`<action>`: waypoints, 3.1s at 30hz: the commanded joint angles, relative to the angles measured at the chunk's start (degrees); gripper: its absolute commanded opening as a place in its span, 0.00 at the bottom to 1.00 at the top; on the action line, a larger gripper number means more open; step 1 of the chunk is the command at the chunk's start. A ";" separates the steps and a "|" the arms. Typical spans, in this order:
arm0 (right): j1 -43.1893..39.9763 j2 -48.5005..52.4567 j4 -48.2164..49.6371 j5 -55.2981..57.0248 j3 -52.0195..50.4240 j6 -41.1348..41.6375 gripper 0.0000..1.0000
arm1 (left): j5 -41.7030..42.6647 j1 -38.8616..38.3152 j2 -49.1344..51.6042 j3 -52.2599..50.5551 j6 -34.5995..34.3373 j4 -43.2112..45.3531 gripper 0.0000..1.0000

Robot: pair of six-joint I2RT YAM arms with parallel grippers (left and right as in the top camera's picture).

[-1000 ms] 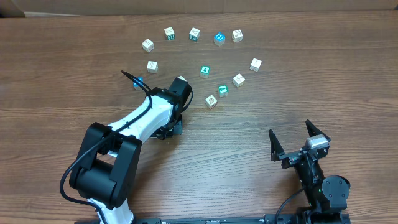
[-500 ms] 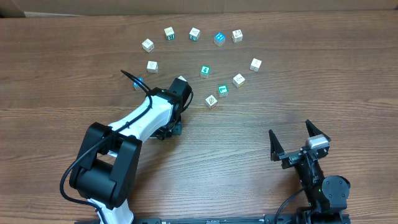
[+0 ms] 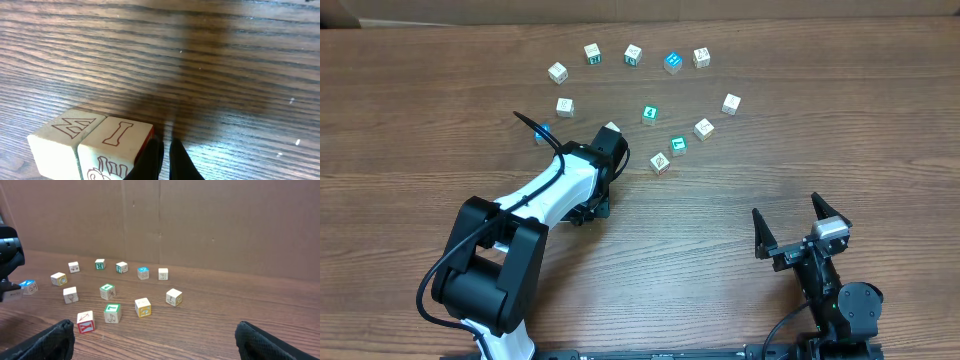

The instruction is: Form a horizontal line

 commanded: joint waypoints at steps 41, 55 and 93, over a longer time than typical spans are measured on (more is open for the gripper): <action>-0.11 -0.68 0.31 0.55 -0.57 0.13 1.00 | 0.70 0.33 0.98 -0.57 1.51 0.79 0.05; -0.11 -0.68 0.31 0.52 -0.57 0.13 1.00 | 1.57 5.73 0.98 -0.52 4.24 10.16 0.08; -0.11 -0.68 0.31 0.52 -0.57 0.13 1.00 | 6.78 43.69 0.98 -0.50 1.14 14.95 0.99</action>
